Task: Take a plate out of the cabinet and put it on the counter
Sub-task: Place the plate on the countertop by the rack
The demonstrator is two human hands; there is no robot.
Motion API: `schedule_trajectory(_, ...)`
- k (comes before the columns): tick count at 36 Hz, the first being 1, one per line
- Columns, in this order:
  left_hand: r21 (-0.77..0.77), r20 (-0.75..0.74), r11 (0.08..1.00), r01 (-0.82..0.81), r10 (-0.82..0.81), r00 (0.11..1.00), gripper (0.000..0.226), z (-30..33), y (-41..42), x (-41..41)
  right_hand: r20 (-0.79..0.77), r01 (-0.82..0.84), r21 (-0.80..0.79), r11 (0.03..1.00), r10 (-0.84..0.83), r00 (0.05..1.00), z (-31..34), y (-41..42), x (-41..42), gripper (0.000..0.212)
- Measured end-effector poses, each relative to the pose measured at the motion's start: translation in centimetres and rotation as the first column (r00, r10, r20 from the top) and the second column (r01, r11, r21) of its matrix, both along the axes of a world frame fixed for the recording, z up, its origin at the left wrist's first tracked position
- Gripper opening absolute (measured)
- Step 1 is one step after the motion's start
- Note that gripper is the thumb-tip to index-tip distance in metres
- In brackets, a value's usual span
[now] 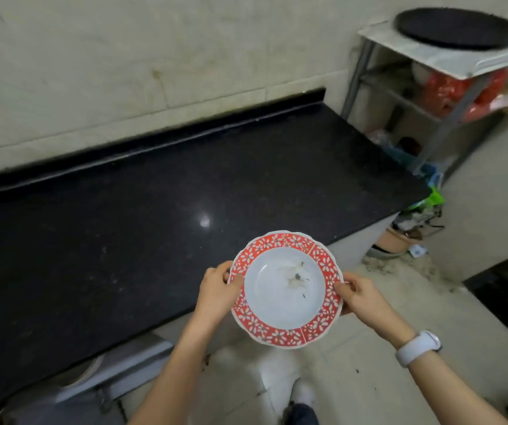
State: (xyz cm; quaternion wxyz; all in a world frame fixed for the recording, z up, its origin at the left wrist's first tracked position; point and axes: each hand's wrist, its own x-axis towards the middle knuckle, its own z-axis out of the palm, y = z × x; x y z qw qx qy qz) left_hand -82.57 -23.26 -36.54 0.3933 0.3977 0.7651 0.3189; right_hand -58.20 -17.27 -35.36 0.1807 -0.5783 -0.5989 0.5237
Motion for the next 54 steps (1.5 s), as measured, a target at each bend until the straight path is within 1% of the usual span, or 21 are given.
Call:
schedule_trajectory(3,0.004,0.025,1.0,0.009,-0.009,1.0,0.021,1.3,6.0,2.6,0.013,0.041,0.033,0.999,-0.042,0.999,0.9,5.0,2.4,0.014)
schedule_trajectory(4,0.005,0.054,1.0,0.004,-0.004,0.999,0.021,1.8,7.8,3.5,0.01,0.044,0.045,0.998,-0.044,0.999,1.5,6.5,3.1,0.017)
schedule_trajectory(6,0.001,0.135,1.0,-0.009,0.009,0.991,0.024,2.6,11.1,5.0,-0.018,0.041,0.036,0.999,-0.04,0.999,2.5,9.4,4.2,0.038)
schedule_trajectory(7,-0.003,0.16,1.0,-0.013,0.013,0.987,0.026,2.8,12.7,5.5,-0.06,0.047,0.019,0.999,-0.046,0.997,2.9,10.8,4.6,0.04)
schedule_trajectory(9,-0.013,0.178,1.0,-0.015,0.018,0.984,0.028,3.1,15.7,6.2,-0.132,0.081,-0.002,0.997,-0.08,0.988,3.5,13.7,4.9,0.021)
schedule_trajectory(10,-0.019,0.188,1.0,-0.017,0.02,0.982,0.028,3.1,17.1,6.3,-0.148,0.096,-0.013,0.995,-0.097,0.984,3.4,15.3,5.0,0.016)
schedule_trajectory(14,-0.006,0.233,1.0,-0.025,0.025,0.972,0.028,2.9,22.9,6.0,-0.207,0.186,-0.127,0.974,-0.209,0.956,1.8,21.9,5.3,0.03)
schedule_trajectory(16,-0.006,0.235,1.0,-0.009,0.01,0.972,0.028,2.8,26.2,5.4,-0.266,0.219,-0.21,0.953,-0.271,0.925,1.3,25.0,4.9,0.03)
schedule_trajectory(18,-0.002,0.219,1.0,0.01,-0.01,0.976,0.027,2.5,29.9,4.7,-0.304,0.218,-0.242,0.946,-0.287,0.908,0.8,28.1,4.3,0.029)
schedule_trajectory(20,0.02,0.187,1.0,0.024,-0.027,0.982,0.027,1.9,33.6,3.9,-0.332,0.231,-0.248,0.941,-0.307,0.892,0.3,31.4,3.6,0.03)
schedule_trajectory(23,0.075,0.129,0.995,0.059,-0.069,0.989,0.016,0.8,39.1,2.9,-0.36,0.264,-0.255,0.93,-0.345,0.867,-0.4,36.4,2.3,0.032)
schedule_trajectory(25,0.081,0.078,0.995,0.06,-0.066,0.995,0.018,-0.7,42.7,2.2,-0.374,0.289,-0.263,0.921,-0.373,0.849,-1.0,39.7,1.4,0.033)
schedule_trajectory(26,0.056,0.03,0.997,0.045,-0.047,0.998,0.023,-1.7,44.3,1.6,-0.377,0.305,-0.266,0.915,-0.39,0.84,-1.4,41.3,1.0,0.035)
schedule_trajectory(28,-0.02,-0.084,1.0,-0.023,0.021,0.996,0.042,-3.5,46.9,0.8,-0.383,0.337,-0.275,0.9,-0.424,0.821,-2.3,44.4,0.2,0.041)
schedule_trajectory(30,-0.079,-0.198,0.996,-0.05,0.034,0.98,0.046,-4.7,48.7,0.5,-0.387,0.366,-0.292,0.884,-0.459,0.8,-3.3,47.1,-0.4,0.042)
schedule_trajectory(33,-0.171,-0.352,0.985,0.009,-0.07,0.933,0.046,-6.1,50.7,0.9,-0.402,0.396,-0.322,0.86,-0.503,0.765,-4.5,50.7,-1.3,0.041)
schedule_trajectory(36,-0.225,-0.44,0.971,0.075,-0.17,0.882,0.054,-7.9,52.3,1.4,-0.41,0.408,-0.34,0.847,-0.524,0.747,-5.5,53.6,-2.3,0.04)
schedule_trajectory(40,-0.258,-0.509,0.964,0.069,-0.197,0.838,0.067,-9.7,52.8,2.3,-0.426,0.427,-0.361,0.829,-0.554,0.715,-6.2,56.7,-3.2,0.038)
schedule_trajectory(46,-0.328,-0.614,0.944,0.036,-0.241,0.752,0.068,-10.5,52.7,3.1,-0.398,0.427,-0.371,0.825,-0.556,0.73,-7.1,59.8,-3.6,0.041)
schedule_trajectory(51,-0.318,-0.641,0.948,0.019,-0.23,0.732,0.067,-10.7,52.7,3.3,-0.375,0.412,-0.368,0.834,-0.539,0.754,-7.5,61.7,-3.7,0.042)
schedule_trajectory(54,-0.309,-0.646,0.951,0.012,-0.219,0.731,0.066,-10.7,52.8,3.3,-0.354,0.405,-0.336,0.85,-0.512,0.783,-7.7,62.5,-3.6,0.044)
